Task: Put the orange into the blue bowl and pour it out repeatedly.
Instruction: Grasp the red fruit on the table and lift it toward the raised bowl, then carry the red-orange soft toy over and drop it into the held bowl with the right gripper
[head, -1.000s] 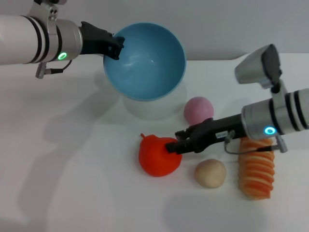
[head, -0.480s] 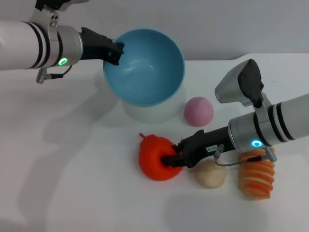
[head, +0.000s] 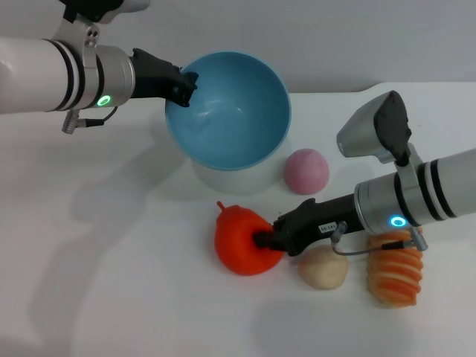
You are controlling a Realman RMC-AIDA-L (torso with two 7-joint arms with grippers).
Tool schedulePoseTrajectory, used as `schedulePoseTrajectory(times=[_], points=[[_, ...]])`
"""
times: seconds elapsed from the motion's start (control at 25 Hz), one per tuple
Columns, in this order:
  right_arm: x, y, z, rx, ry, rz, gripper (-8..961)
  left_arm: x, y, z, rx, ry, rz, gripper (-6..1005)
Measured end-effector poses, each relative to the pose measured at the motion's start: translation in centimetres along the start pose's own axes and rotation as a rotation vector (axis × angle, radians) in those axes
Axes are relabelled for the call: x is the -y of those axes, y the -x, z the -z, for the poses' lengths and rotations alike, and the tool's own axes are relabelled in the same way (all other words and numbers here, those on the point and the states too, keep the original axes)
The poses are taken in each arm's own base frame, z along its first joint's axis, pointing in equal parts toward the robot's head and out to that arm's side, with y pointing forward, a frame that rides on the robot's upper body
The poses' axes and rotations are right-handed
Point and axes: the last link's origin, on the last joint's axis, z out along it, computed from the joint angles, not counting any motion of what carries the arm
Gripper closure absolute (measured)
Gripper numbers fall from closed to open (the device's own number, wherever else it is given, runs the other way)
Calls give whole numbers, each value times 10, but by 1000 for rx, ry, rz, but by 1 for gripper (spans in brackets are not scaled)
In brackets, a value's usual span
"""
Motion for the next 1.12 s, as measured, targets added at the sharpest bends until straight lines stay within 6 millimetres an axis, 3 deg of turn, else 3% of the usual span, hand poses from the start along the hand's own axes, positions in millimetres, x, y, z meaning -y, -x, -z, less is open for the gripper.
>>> schedulePoseTrajectory(times=[0.32, 0.6, 0.64, 0.8, 0.92, 1.12], points=[[-11, 6, 25, 156, 51, -4, 884, -4, 3, -2, 18, 13, -5, 999], [-25, 25, 90, 382, 176, 45, 930, -8, 11, -5, 88, 53, -25, 1000], [-24, 30, 112, 472, 186, 76, 930, -9, 13, -5, 105, 60, -29, 1000], [-15, 33, 133, 564, 147, 90, 931, -19, 17, -4, 141, 112, -13, 999], [-11, 34, 135, 585, 134, 78, 932, -34, 19, -6, 165, 163, -39, 999], [-8, 33, 115, 559, 171, 30, 882, -47, 15, -9, 167, 190, -81, 1000]])
